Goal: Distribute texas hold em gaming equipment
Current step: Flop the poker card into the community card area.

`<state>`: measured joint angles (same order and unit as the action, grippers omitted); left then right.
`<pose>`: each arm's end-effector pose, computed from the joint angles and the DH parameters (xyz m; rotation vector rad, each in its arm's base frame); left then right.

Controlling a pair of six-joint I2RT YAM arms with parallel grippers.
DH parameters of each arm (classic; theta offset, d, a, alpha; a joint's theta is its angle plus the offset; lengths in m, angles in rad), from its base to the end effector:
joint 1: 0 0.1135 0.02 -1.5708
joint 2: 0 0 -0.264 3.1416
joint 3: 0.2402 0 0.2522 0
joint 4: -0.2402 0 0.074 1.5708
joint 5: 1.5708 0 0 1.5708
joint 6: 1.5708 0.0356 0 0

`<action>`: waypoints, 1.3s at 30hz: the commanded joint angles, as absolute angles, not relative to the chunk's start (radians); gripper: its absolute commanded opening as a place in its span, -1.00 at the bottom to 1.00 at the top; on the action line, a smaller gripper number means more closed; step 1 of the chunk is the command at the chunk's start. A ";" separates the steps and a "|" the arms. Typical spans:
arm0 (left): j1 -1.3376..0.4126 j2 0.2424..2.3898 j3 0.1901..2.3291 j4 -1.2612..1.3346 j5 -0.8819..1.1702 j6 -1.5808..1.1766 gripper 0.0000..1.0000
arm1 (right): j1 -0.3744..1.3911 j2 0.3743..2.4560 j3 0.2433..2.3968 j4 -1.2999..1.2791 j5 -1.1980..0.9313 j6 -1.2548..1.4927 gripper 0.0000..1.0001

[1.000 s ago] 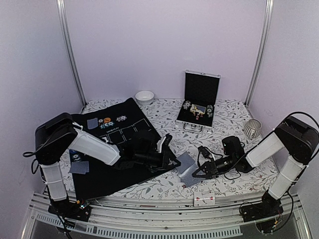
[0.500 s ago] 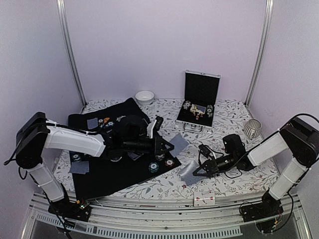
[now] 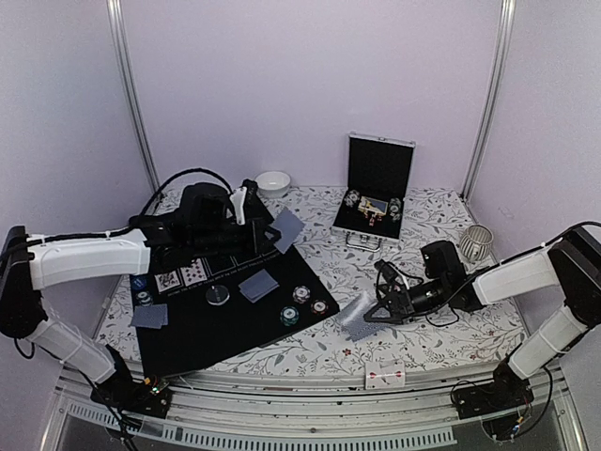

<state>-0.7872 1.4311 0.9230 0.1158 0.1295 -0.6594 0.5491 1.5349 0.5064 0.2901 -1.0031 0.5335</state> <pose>0.2279 -0.2352 0.2664 0.2269 2.1082 -1.0402 0.2037 0.1599 0.1358 -0.6010 2.3981 1.6763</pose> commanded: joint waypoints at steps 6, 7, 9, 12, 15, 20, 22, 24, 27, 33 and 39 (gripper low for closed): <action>-0.720 1.568 1.281 -0.828 -0.545 -0.431 -1.00 | 0.546 1.432 0.585 0.138 -0.990 0.466 -0.95; -0.713 1.597 1.308 -0.872 -0.576 -0.431 -1.00 | 0.545 1.426 0.594 0.124 -0.989 0.462 -0.95; -0.698 1.660 1.343 -0.954 -0.652 -0.443 -1.00 | 0.545 1.419 0.607 0.097 -0.983 0.450 -0.95; -0.667 1.811 1.418 -1.113 -0.759 -0.493 -1.00 | 0.545 1.408 0.620 0.067 -0.982 0.433 -0.95; -0.655 1.949 1.505 -1.233 -0.863 -0.537 -1.00 | 0.545 1.393 0.626 0.050 -0.979 0.427 -0.95; -0.637 2.171 1.666 -1.350 -0.982 -0.562 -1.00 | 0.545 1.388 0.627 0.041 -0.979 0.424 -0.95; -0.634 2.229 1.743 -1.365 -0.995 -0.549 -1.00 | 0.545 1.385 0.626 0.042 -0.979 0.426 -0.95; -0.637 2.267 1.778 -1.333 -0.983 -0.498 -1.00 | 0.545 1.381 0.625 0.043 -0.978 0.427 -0.95; -0.646 2.315 1.819 -1.315 -0.975 -0.463 -1.00 | 0.546 1.381 0.626 0.042 -0.980 0.426 -0.95; -0.647 2.408 1.866 -1.305 -0.945 -0.412 -1.00 | 0.545 1.381 0.624 0.043 -0.985 0.428 -0.95; -0.648 2.453 1.907 -1.249 -0.903 -0.350 -1.00 | 0.546 1.374 0.622 0.045 -0.985 0.431 -0.95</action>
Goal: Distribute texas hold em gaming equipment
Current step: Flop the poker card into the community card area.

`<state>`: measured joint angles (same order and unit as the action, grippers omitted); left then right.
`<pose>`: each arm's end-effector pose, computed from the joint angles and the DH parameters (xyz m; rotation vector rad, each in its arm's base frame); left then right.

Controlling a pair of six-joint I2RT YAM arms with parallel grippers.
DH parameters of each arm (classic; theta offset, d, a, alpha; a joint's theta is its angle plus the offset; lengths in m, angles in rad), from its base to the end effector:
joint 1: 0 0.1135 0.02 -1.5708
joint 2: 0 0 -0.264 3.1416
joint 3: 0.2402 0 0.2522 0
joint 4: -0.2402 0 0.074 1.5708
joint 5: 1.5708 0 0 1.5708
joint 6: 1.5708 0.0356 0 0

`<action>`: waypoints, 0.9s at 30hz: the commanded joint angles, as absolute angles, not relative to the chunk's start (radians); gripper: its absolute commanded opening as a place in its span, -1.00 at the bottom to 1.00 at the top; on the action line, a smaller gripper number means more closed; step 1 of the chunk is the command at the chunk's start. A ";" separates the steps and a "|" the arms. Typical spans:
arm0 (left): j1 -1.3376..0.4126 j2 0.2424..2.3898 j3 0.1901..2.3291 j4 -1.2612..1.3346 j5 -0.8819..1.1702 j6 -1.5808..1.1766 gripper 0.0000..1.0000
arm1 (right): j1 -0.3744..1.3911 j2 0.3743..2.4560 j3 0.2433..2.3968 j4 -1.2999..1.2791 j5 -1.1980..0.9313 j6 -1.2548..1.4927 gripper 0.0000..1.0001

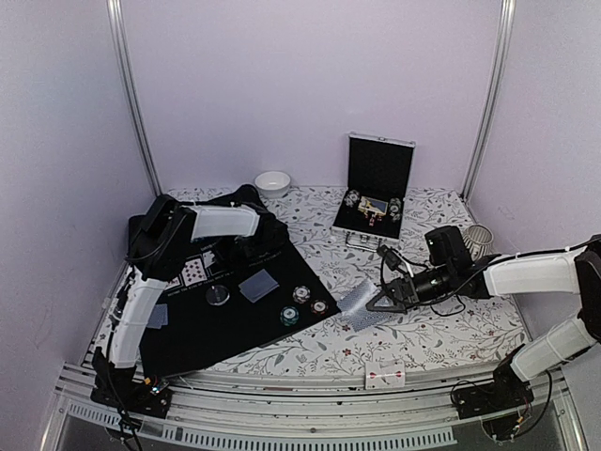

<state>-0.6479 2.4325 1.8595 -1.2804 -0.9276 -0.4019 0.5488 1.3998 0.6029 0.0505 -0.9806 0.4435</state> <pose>0.3618 -0.2381 0.1114 0.5022 2.5556 1.3097 0.2047 0.1599 0.1767 -0.6805 2.3493 1.6139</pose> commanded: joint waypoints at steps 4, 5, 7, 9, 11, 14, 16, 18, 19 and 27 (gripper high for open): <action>-0.648 2.487 1.953 -1.236 -0.873 -0.319 -1.00 | 0.545 1.371 0.615 0.050 -0.983 0.436 -0.95; -0.647 2.490 1.955 -1.220 -0.862 -0.306 -1.00 | 0.545 1.370 0.614 0.050 -0.983 0.438 -0.95; -0.647 2.495 1.961 -1.201 -0.838 -0.290 -0.96 | 0.545 1.370 0.613 0.052 -0.983 0.440 -0.95; -0.647 2.497 1.961 -1.194 -0.821 -0.284 -0.88 | 0.546 1.368 0.613 0.052 -0.983 0.440 -0.95; -0.646 2.501 1.959 -1.204 -0.822 -0.287 -0.80 | 0.545 1.365 0.612 0.051 -0.983 0.440 -0.95; -0.646 2.506 1.957 -1.242 -0.825 -0.308 -0.74 | 0.545 1.365 0.613 0.052 -0.981 0.440 -0.95; -0.645 2.503 1.952 -1.261 -0.823 -0.326 -0.73 | 0.545 1.367 0.614 0.053 -0.982 0.441 -0.95; -0.646 2.497 1.949 -1.281 -0.821 -0.340 -0.76 | 0.545 1.367 0.616 0.054 -0.982 0.440 -0.95; -0.646 2.494 1.944 -1.284 -0.815 -0.343 -0.79 | 0.545 1.367 0.616 0.055 -0.982 0.440 -0.95; -0.644 2.483 1.924 -1.293 -0.786 -0.352 -0.84 | 0.545 1.361 0.612 0.055 -0.984 0.439 -0.96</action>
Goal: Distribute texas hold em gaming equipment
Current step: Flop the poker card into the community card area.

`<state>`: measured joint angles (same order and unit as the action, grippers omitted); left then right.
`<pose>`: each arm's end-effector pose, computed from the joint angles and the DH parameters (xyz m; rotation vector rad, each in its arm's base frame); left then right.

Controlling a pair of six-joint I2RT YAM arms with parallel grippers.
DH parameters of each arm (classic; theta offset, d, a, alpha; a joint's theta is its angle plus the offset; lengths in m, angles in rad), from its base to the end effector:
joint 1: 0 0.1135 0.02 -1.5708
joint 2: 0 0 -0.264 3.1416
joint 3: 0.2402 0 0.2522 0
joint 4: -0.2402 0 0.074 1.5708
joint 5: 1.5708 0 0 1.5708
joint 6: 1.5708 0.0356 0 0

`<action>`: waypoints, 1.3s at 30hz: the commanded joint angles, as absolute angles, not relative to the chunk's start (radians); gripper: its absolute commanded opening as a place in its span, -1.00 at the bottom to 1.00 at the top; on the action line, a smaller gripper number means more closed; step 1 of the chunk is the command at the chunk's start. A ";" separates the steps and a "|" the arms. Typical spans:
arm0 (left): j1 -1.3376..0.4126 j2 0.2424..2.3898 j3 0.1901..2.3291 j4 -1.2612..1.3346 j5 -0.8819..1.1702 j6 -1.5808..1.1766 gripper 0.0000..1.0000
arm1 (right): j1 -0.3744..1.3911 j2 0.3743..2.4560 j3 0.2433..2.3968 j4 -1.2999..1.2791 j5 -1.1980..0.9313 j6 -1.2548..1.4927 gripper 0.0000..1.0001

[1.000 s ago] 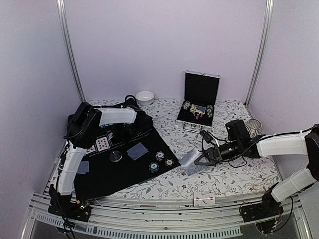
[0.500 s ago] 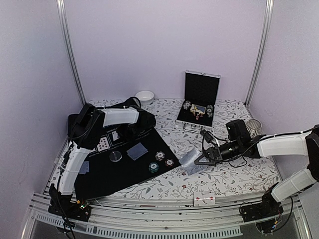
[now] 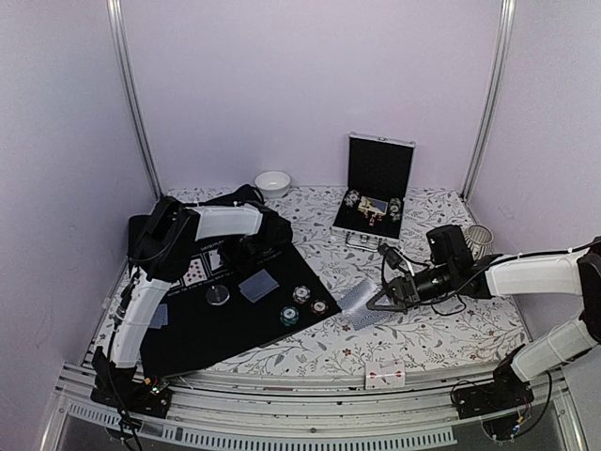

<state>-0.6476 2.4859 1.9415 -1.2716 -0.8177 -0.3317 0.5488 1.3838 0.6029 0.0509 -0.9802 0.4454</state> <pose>0.3714 -0.2483 0.1035 0.5699 2.6568 1.1947 0.2039 0.1593 0.1805 -0.6855 2.3328 1.6133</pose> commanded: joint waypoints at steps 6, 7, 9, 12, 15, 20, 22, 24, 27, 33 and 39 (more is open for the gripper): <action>-0.633 2.487 1.918 -1.288 -0.786 -0.352 -0.82 | 0.546 1.356 0.614 0.053 -0.984 0.439 -0.95; -0.632 2.488 1.919 -1.284 -0.785 -0.349 -0.79 | 0.545 1.356 0.614 0.053 -0.984 0.440 -0.95; -0.631 2.489 1.923 -1.281 -0.784 -0.345 -0.65 | 0.545 1.354 0.614 0.051 -0.983 0.439 -0.95; -0.633 2.466 1.914 -1.261 -0.767 -0.332 -0.28 | 0.546 1.350 0.615 0.045 -0.980 0.437 -0.95; -0.635 2.413 1.892 -1.232 -0.739 -0.317 -0.18 | 0.545 1.347 0.617 0.041 -0.978 0.436 -0.95; -0.662 2.316 1.862 -1.144 -0.623 -0.251 -0.16 | 0.542 1.335 0.627 0.027 -0.958 0.431 -0.95; -0.678 2.268 1.854 -1.093 -0.553 -0.217 -0.10 | 0.532 1.321 0.630 0.018 -0.930 0.429 -0.95; -0.689 2.225 1.853 -1.055 -0.487 -0.194 0.03 | 0.508 1.308 0.631 -0.003 -0.891 0.432 -0.95; -0.696 2.179 1.856 -1.038 -0.438 -0.182 0.22 | 0.473 1.292 0.639 -0.071 -0.794 0.425 -0.96; -0.713 2.095 1.827 -0.974 -0.368 -0.172 0.35 | 0.382 1.253 0.659 -0.205 -0.614 0.405 -0.96; -0.841 1.999 1.740 -0.668 -0.066 -0.136 0.46 | 0.287 1.290 0.722 -0.338 -0.294 0.325 -0.96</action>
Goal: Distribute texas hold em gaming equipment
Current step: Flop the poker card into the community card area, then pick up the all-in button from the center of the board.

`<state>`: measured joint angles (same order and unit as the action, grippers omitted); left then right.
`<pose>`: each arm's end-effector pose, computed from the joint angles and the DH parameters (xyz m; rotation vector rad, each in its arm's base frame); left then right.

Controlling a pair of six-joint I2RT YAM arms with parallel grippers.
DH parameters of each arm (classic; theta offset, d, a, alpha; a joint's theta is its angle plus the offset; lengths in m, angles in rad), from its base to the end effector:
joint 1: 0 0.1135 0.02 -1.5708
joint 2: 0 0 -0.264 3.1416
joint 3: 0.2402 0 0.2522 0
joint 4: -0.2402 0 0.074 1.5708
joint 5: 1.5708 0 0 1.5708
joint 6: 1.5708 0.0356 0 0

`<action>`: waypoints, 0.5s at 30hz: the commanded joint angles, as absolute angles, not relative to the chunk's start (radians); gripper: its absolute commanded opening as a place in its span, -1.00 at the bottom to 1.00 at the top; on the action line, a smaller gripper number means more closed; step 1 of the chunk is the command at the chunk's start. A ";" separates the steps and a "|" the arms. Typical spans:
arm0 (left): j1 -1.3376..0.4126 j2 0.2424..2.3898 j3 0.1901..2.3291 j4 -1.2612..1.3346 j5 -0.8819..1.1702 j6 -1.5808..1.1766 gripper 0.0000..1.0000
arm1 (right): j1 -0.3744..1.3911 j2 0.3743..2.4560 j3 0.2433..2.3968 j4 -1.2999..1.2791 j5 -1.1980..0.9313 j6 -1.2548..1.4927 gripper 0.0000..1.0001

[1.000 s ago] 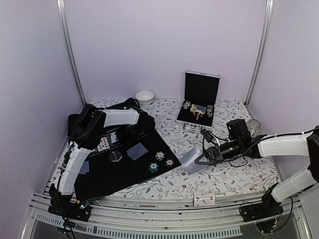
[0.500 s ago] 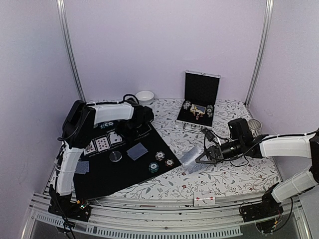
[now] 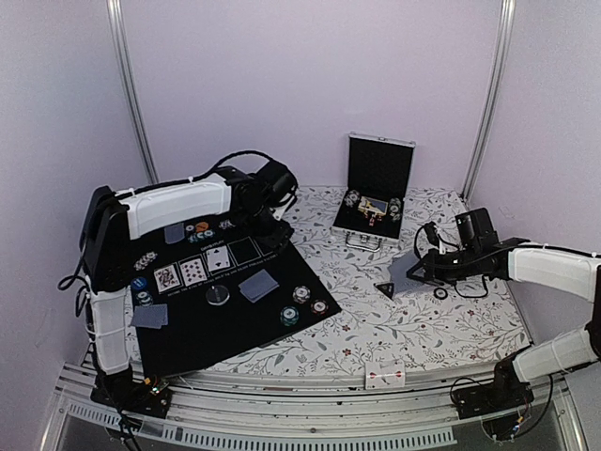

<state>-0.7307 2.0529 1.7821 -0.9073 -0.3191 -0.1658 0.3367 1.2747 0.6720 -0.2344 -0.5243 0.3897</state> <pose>0.3319 -0.2825 0.2401 0.6568 2.5673 0.1558 0.2291 0.0991 0.1987 -0.1891 2.4761 0.9568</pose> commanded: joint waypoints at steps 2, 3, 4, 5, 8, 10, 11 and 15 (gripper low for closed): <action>-0.888 2.038 1.759 -0.606 0.028 -0.161 0.57 | 0.269 1.322 0.736 -0.339 -0.269 0.307 -0.96; -0.909 2.069 1.774 -0.580 0.048 -0.178 0.66 | 0.263 1.340 0.744 -0.338 -0.253 0.301 -0.96; -0.931 2.102 1.795 -0.564 0.055 -0.188 0.77 | 0.260 1.363 0.755 -0.337 -0.239 0.291 -0.96; -0.949 2.149 1.820 -0.554 0.051 -0.196 0.83 | 0.258 1.386 0.769 -0.337 -0.235 0.285 -0.96; -0.988 2.240 1.899 -0.521 0.068 -0.215 0.95 | 0.256 1.463 0.817 -0.334 -0.264 0.259 -0.96; -1.005 2.306 2.011 -0.557 0.086 -0.233 0.96 | 0.255 1.505 0.842 -0.334 -0.282 0.247 -0.96; -1.013 2.338 2.053 -0.581 0.089 -0.237 0.96 | 0.255 1.523 0.850 -0.333 -0.289 0.237 -0.96; -1.020 2.421 2.151 -0.645 0.125 -0.295 0.96 | 0.252 1.598 0.878 -0.331 -0.354 0.220 -0.96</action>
<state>-1.0237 2.3814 2.0720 -0.5976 0.0662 -0.2317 0.2592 1.5414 0.8375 -0.3222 -0.3008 0.2600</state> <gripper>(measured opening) 0.981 0.022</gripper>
